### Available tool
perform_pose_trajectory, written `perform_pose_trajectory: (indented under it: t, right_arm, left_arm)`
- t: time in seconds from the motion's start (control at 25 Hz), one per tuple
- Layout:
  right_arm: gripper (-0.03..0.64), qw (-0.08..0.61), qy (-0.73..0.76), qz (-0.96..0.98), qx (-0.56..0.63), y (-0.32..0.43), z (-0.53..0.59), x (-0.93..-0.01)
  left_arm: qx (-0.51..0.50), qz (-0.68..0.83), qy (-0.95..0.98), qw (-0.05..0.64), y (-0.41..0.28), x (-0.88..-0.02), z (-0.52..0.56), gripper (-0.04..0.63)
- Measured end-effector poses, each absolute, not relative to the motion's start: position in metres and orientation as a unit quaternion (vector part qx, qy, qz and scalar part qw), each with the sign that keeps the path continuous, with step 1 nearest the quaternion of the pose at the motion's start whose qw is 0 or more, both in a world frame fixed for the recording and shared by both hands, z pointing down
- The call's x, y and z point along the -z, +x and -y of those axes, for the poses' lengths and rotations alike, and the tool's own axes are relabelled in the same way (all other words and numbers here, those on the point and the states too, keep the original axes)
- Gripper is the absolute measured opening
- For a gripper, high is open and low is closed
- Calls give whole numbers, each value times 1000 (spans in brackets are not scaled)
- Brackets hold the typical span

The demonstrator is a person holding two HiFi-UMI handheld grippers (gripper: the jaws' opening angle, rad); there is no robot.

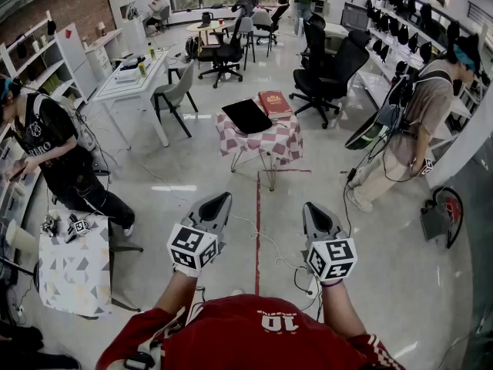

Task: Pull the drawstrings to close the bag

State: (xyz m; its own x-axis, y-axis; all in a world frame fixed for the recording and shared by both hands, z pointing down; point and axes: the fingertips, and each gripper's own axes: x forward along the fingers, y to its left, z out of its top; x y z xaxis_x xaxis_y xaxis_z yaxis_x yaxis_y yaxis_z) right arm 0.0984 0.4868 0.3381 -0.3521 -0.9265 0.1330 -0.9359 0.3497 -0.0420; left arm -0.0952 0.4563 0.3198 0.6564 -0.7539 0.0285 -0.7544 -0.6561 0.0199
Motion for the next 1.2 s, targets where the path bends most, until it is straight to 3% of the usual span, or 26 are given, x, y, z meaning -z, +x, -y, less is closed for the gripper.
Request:
perform_pose_trajectory:
  t: [1.2]
  right_arm:
    - [17, 54, 582, 809, -56, 79, -499, -340]
  left_arm:
    - [6, 397, 917, 20, -116, -319, -456, 8]
